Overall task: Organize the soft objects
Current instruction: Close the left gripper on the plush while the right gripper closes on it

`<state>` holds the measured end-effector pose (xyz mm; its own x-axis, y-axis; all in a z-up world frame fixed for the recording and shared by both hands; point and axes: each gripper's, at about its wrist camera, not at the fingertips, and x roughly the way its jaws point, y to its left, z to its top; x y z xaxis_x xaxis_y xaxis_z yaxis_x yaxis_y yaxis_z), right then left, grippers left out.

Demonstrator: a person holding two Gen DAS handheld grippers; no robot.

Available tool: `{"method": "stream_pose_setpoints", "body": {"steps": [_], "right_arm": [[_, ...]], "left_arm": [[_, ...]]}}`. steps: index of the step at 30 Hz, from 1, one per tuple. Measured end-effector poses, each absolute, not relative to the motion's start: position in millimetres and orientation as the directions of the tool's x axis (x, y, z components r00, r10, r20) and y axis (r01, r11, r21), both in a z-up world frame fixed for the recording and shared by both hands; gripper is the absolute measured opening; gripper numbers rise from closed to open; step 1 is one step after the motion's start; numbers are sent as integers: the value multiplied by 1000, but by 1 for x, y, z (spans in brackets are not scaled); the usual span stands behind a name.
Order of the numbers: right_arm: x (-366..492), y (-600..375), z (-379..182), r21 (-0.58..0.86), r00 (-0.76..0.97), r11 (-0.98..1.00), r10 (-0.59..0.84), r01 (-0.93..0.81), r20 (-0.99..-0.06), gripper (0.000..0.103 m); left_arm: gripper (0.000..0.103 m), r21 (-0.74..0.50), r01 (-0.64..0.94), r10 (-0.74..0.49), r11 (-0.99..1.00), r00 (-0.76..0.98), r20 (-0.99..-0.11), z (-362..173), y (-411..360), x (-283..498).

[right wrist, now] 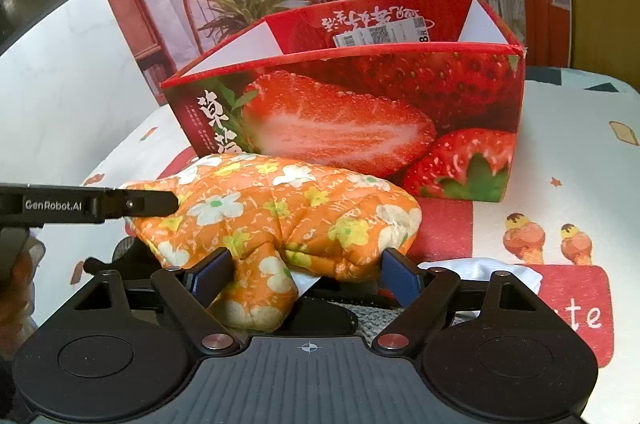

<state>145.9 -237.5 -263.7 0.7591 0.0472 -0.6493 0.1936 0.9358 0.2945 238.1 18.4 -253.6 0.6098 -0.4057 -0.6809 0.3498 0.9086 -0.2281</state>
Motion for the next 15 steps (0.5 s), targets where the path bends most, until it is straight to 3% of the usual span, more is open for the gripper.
{"method": "stream_pose_setpoints", "body": {"steps": [15], "right_arm": [[141,-235,-255,274,776,945,36,179,-630,33]], "left_arm": [[24,-165,439,-432,883,625,-650,-242,6,220]]}}
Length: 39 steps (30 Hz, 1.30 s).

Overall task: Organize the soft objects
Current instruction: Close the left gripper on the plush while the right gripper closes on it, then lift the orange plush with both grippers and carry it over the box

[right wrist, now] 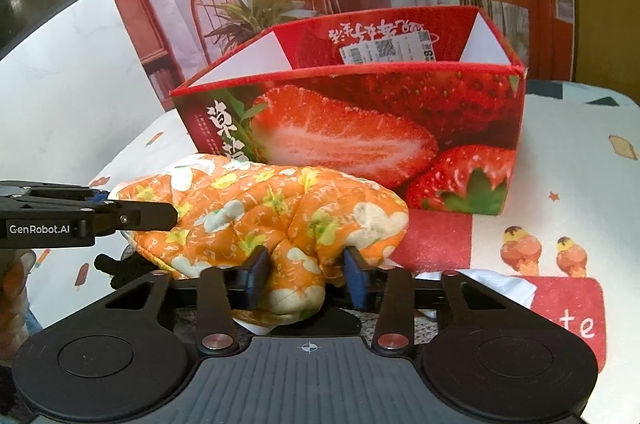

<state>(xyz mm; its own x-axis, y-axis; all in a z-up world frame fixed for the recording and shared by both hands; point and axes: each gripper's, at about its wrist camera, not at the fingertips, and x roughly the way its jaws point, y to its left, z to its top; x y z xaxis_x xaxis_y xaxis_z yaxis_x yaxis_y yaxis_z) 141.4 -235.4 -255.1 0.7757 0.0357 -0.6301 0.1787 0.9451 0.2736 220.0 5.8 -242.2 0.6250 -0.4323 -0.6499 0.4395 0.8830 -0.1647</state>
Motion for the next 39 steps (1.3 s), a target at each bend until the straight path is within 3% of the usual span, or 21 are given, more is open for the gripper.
{"method": "stream_pose_setpoints", "body": {"steps": [9,18,21,23,27,32,39], "right_arm": [[138,-236,-244,235,800,955,-5,183,-601,7],[135,-239,-244,234,798,952,-17,197,-603,7],[136,-244,-247,252,784,940,-24,228,-620,13],[135,-249,-248,276,782,927,-29,254,-622,23],[136,-259,-251,316,777,906,-21,281,-629,27],[145,-267,-256,348,759,891,7,291,-651,49],[161,-282,-269,465,744,825,84,320,-662,46]], "left_arm": [[21,-148,446,-433,883,650,-625,-237,8,213],[20,-137,441,-421,887,649,-634,-241,9,210],[20,-137,437,-416,889,647,-639,-243,10,211],[20,-135,437,-414,889,644,-643,-244,10,211],[20,-144,433,-415,890,637,-649,-248,11,212],[21,-169,421,-421,891,625,-657,-252,15,215],[21,-188,410,-422,892,610,-670,-256,15,219]]}}
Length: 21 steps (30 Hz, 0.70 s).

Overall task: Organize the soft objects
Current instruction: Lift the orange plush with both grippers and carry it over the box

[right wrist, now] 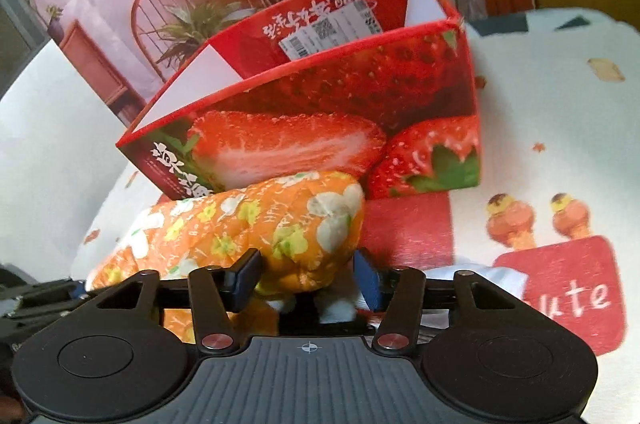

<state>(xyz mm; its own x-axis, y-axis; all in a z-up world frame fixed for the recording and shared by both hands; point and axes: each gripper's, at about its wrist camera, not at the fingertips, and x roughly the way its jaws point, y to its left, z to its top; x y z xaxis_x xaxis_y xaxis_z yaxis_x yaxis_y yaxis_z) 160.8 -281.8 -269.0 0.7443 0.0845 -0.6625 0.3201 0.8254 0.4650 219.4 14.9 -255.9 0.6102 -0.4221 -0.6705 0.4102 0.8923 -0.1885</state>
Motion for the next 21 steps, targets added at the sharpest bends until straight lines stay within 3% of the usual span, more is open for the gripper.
{"method": "stream_pose_setpoints", "body": {"steps": [4,7,21], "right_arm": [[166,-274,-267,413,734,866,82,283,-675,30],[165,-267,-259,363,744,900,69,242,-665,24],[146,-252,-190,205,858,973,17,104,-514,21]], "left_arm": [[22,-191,413,-425,891,604,-675,-255,16,221],[21,-193,405,-426,894,631,-648,-250,18,219],[19,-107,422,-418,900,769,-483,-198,18,201]]}}
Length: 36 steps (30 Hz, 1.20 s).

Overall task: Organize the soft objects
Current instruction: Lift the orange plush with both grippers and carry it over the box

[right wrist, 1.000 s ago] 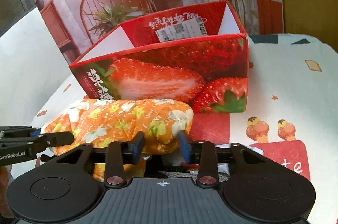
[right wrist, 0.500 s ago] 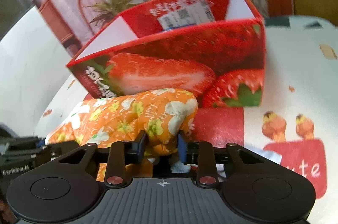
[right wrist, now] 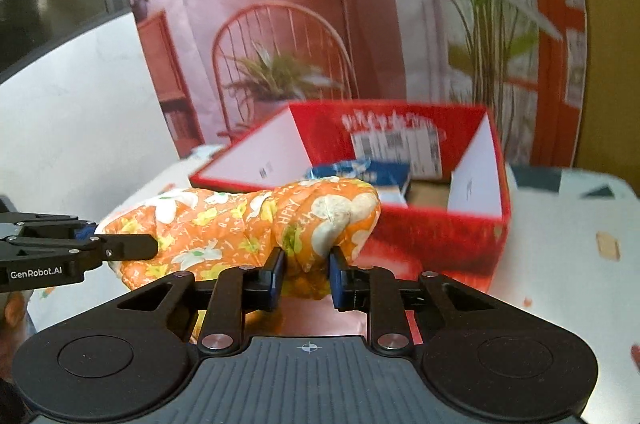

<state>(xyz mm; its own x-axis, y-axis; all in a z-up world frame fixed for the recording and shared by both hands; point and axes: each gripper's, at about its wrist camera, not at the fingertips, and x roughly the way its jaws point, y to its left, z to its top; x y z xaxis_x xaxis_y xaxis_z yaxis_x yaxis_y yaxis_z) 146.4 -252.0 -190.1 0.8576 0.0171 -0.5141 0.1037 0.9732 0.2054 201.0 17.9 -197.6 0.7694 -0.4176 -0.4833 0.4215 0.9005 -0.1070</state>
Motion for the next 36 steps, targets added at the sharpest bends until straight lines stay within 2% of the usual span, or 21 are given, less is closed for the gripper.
{"method": "stream_pose_setpoints", "body": {"steps": [8,19,31,36], "right_arm": [[145,-253,-159,168,893,983,10,74,-449,21],[153,-257,-148,146,903,987,-4,74,-430,21],[192,-283,-134,102,909,990,-45,95,-414,21],[221,-303,-128,75,907,989,-87,129,-411,21]], "left_arm": [[19,-107,415,-418,904,800,-429,-179,16,199],[19,-117,423,-432,898,802,-413,-170,13,210],[19,-51,433,-416,900,818,-396,-147,-11,267],[19,-43,414,-393,909,821,-414,-145,-23,306]]}}
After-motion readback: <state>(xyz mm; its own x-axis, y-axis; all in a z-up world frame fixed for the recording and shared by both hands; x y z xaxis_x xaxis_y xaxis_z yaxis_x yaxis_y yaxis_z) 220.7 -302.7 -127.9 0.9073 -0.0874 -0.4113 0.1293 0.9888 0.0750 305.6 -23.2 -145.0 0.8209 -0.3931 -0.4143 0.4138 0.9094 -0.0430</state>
